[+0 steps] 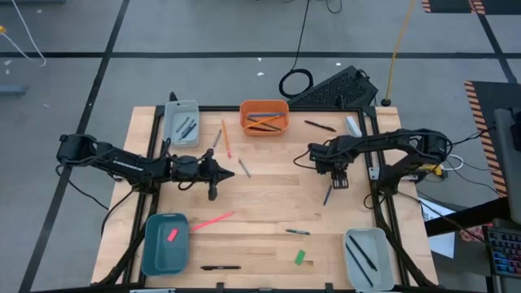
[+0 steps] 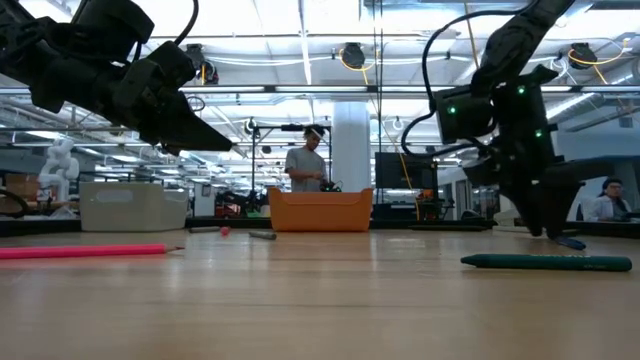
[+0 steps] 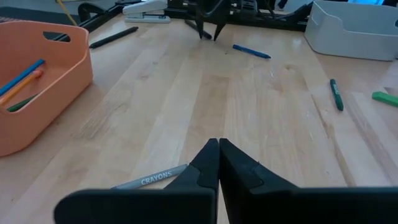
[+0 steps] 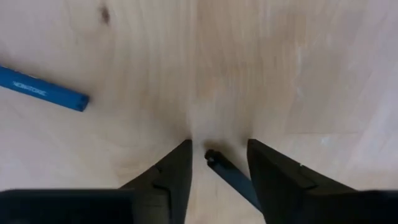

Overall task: Sort crayons/erasers/pens/pencils in bins
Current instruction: Put the black pen into the bottom gray bin, then put the blue crayon into the top gray bin

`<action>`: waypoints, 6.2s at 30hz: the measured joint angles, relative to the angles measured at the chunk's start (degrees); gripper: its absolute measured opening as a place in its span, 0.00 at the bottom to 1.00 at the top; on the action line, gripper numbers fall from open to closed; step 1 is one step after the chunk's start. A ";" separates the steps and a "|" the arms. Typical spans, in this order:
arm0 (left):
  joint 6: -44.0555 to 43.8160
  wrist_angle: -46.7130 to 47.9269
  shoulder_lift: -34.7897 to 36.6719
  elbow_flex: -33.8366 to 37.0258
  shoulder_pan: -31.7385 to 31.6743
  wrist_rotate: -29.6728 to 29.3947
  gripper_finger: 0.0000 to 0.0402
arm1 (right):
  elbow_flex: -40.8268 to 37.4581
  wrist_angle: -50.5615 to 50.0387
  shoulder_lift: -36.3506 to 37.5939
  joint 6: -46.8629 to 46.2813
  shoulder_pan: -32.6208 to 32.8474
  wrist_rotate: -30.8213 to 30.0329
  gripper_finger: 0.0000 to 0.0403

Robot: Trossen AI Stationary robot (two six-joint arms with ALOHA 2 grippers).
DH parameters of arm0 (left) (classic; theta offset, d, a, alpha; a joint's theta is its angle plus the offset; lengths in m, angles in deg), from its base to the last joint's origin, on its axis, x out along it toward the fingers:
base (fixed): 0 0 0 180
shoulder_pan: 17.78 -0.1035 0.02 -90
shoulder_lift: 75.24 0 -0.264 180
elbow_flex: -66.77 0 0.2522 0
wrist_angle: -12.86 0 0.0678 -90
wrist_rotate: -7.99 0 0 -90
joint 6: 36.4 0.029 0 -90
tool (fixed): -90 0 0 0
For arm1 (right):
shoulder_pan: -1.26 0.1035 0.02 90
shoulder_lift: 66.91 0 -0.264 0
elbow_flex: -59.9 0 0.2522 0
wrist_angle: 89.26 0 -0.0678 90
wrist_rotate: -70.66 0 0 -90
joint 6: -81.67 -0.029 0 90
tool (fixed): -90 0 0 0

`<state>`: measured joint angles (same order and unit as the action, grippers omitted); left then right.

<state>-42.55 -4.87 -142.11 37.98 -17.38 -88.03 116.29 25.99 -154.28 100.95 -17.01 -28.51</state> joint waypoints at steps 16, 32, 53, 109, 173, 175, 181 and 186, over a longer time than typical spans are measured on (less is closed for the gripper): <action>0.00 0.03 0.00 -0.02 0.02 -0.02 0.04 | 2.84 -7.19 -0.22 3.96 2.08 -7.82 0.42; 0.50 0.05 0.02 -0.02 0.04 -0.02 0.01 | -1.18 1.06 0.09 12.80 -2.49 -3.16 0.31; 0.28 0.03 0.02 -0.02 0.04 -0.02 0.03 | 4.41 5.15 -0.25 -4.80 -3.16 4.46 0.14; -0.04 1.36 0.02 -0.02 0.09 -0.78 0.01 | -1.95 13.82 19.96 -140.06 76.71 6.45 0.14; -1.90 6.75 0.02 -0.02 0.15 -3.02 0.01 | 3.43 1.25 -0.37 -129.23 40.34 -5.82 0.38; -1.95 7.02 0.02 -0.02 0.15 -3.02 0.01 | 3.39 1.66 -1.46 -129.41 40.31 -5.80 0.36; -2.41 7.00 0.02 -0.02 0.17 -3.02 0.03 | 3.60 3.09 -3.45 -128.35 40.17 -5.09 0.27; -3.44 7.33 0.02 -0.02 0.15 -3.02 0.01 | 3.61 4.02 -4.60 -126.86 40.14 -5.18 0.19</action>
<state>-46.00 2.46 -142.09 37.96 -17.23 -91.05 119.90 30.01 -158.88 -25.90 23.13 -33.68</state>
